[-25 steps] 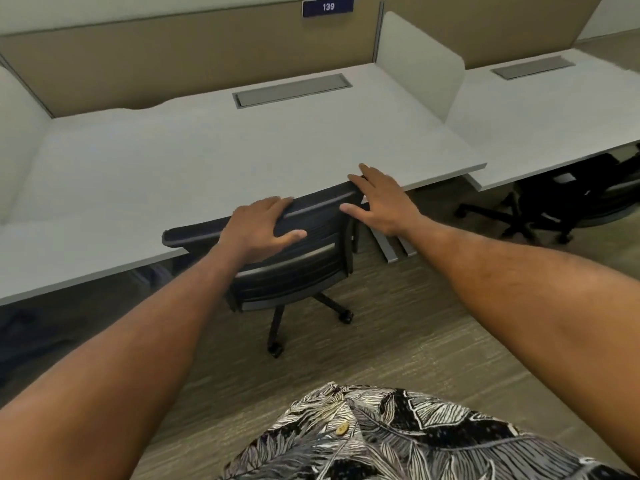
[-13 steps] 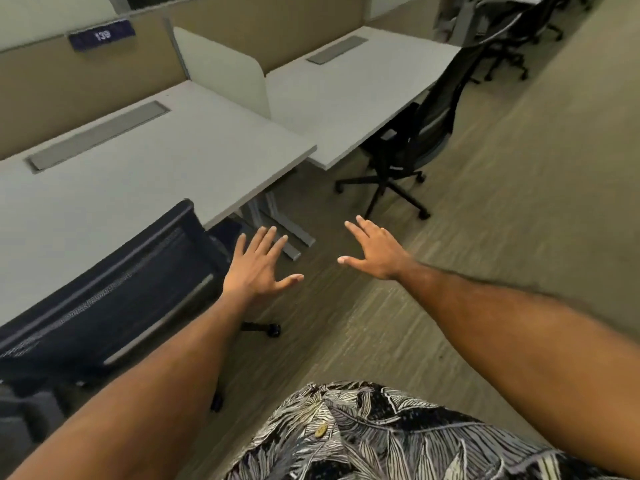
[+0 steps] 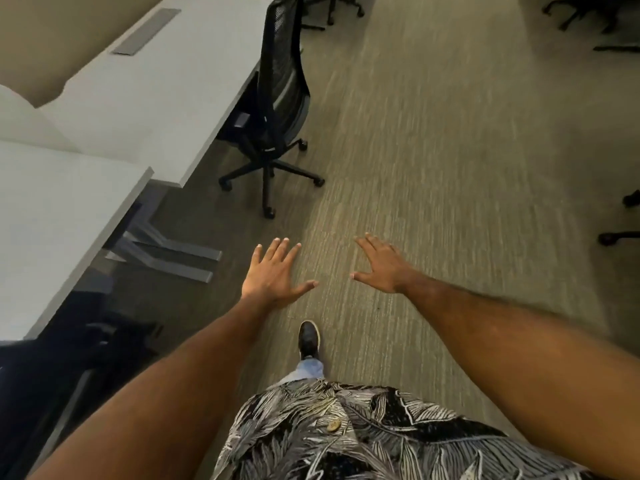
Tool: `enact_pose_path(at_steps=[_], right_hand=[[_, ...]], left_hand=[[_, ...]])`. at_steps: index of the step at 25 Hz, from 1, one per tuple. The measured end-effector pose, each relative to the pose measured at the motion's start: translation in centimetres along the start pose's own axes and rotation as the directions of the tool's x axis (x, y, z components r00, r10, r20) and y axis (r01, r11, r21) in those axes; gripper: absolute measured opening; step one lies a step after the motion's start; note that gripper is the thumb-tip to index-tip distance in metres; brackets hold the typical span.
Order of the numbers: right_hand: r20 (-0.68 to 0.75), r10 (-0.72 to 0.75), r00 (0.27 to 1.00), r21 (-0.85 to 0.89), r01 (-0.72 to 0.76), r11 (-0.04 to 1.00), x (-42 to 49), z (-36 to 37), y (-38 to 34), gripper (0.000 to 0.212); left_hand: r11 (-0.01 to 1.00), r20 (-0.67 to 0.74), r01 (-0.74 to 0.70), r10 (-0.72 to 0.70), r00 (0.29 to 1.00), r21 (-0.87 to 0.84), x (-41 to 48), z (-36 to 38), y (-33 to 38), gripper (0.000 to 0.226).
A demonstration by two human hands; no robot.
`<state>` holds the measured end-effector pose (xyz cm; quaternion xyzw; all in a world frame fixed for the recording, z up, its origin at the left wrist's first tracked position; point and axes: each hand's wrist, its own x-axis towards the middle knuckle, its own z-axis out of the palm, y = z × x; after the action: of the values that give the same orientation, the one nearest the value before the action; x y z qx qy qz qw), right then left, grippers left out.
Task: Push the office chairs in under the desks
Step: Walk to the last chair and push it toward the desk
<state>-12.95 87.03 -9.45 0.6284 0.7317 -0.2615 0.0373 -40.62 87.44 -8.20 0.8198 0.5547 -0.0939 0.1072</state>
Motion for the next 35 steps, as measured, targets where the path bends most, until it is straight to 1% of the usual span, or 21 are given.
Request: enact_pose_path(at_steps=[3,7,12,15,19,23,26,30,32,35], right_hand=[[-0.006,0.054,0.999,0.033,-0.054,0.998,2.6,-1.5,3.1,0.09],[-0.024,0.061,0.998,-0.028,-0.062,0.998,8.9,-6.3,7.5,0.089],[-0.031,0.035,0.999,-0.084,-0.038,0.996,17.3,-14.2,11.6,0.087],[-0.053,0.048,0.997,-0.072,-0.052,0.996,21.8,-17.4,13.7,0.087],[-0.048,0.038,0.998,-0.081,-0.042,0.996,28.1,-21.2,16.4,0.087],[-0.01,-0.025,1.0,-0.084,0.024,0.996,35.7,-24.6,19.6,0.083],[0.046,-0.086,0.995,-0.115,0.091,0.989,42.1,-27.7,21.6,0.083],[0.081,-0.216,0.973,-0.127,0.225,0.966,50.8,-33.7,23.6,0.082],[0.092,-0.28,0.956,-0.158,0.291,0.944,54.8,-37.3,24.0,0.082],[0.08,-0.354,0.932,-0.174,0.363,0.916,60.5,-42.2,23.3,0.083]], left_hand=[[0.998,0.004,-0.047,0.047,0.999,0.033,5.8,-0.5,0.3,0.101],[0.997,-0.004,-0.066,0.066,0.998,0.034,15.6,-1.2,-0.5,0.104],[0.996,-0.007,-0.065,0.065,0.998,-0.069,27.5,-3.5,-0.9,0.109],[0.994,-0.015,-0.072,0.072,0.997,-0.077,33.1,-4.8,-0.5,0.105],[0.994,-0.017,-0.038,0.036,0.999,-0.104,39.1,-6.0,-1.0,0.104],[0.987,0.011,0.08,-0.08,0.997,-0.138,44.7,-6.6,-1.6,0.103],[0.97,-0.011,0.171,-0.176,0.984,-0.174,49.4,-8.0,-1.4,0.1],[0.901,-0.026,0.355,-0.372,0.928,-0.248,55.8,-11.4,-0.4,0.1],[0.859,-0.034,0.434,-0.459,0.888,-0.271,58.7,-13.6,0.5,0.099],[0.802,-0.032,0.493,-0.533,0.846,-0.338,63.4,-16.5,1.5,0.099]])
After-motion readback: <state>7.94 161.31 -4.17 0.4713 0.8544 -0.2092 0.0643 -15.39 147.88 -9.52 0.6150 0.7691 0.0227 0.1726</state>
